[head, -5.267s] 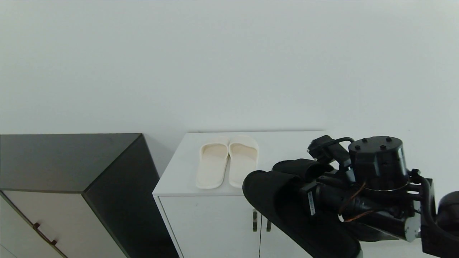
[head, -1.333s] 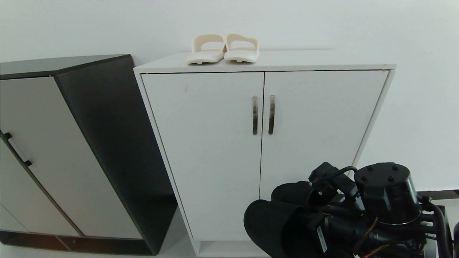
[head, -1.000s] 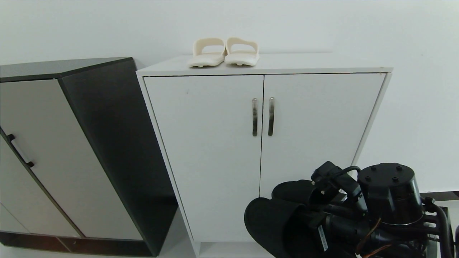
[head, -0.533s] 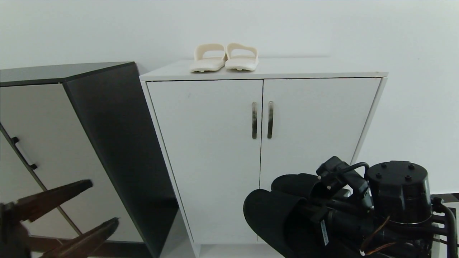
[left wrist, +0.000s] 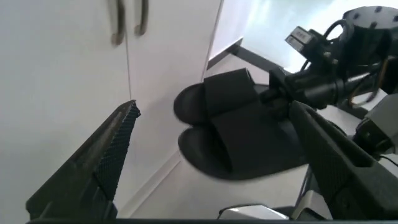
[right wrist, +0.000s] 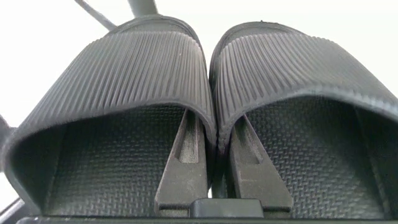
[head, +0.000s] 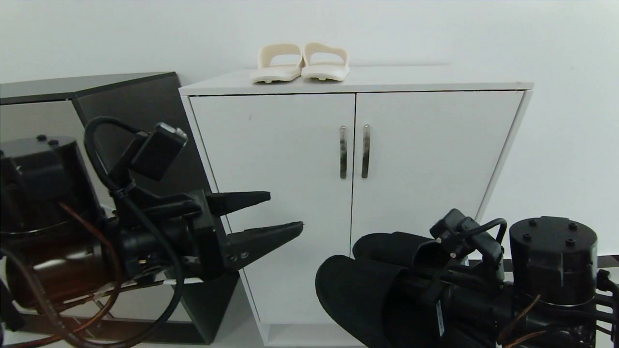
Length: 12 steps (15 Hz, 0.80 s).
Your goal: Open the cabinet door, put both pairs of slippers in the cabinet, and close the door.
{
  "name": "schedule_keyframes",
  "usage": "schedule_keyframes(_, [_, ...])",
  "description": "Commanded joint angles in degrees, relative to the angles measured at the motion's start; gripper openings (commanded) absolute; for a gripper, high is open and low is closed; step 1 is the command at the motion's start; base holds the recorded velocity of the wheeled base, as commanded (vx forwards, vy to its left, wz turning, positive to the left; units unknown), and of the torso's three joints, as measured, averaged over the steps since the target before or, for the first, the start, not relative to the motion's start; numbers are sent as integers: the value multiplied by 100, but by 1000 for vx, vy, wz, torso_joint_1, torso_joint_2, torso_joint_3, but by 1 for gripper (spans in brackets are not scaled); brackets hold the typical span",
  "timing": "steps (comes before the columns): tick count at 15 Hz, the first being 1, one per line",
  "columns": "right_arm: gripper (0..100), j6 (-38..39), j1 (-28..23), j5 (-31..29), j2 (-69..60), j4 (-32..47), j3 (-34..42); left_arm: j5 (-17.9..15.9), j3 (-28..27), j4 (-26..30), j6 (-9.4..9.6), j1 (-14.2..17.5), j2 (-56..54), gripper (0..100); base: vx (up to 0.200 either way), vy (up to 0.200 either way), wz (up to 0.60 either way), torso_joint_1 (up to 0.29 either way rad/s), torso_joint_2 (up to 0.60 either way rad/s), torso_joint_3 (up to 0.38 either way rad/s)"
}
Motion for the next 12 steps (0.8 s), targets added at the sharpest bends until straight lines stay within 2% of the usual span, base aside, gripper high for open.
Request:
schedule_keyframes(1, [0,-7,-9,141,-24,-380,242,10,-443,-4,-113,-201,487,100,0,0,0,0,0,0])
schedule_keyframes(3, [0,-16,-18,141,-41,-424,277,19,-1032,13,-307,-368,794,100,0,0,0,0,0,0])
schedule_keyframes(6, [0,-7,-27,141,-6,-424,259,27,-1647,48,-333,-579,1260,100,0,0,0,0,0,0])
schedule_keyframes(9, [0,-7,-44,141,20,-424,242,63,-1954,92,-359,-834,1541,100,0,0,0,0,0,0])
schedule_keyframes(12, [0,-7,-62,141,38,-424,233,-60,-2587,497,-685,-992,1779,100,0,0,0,0,0,0])
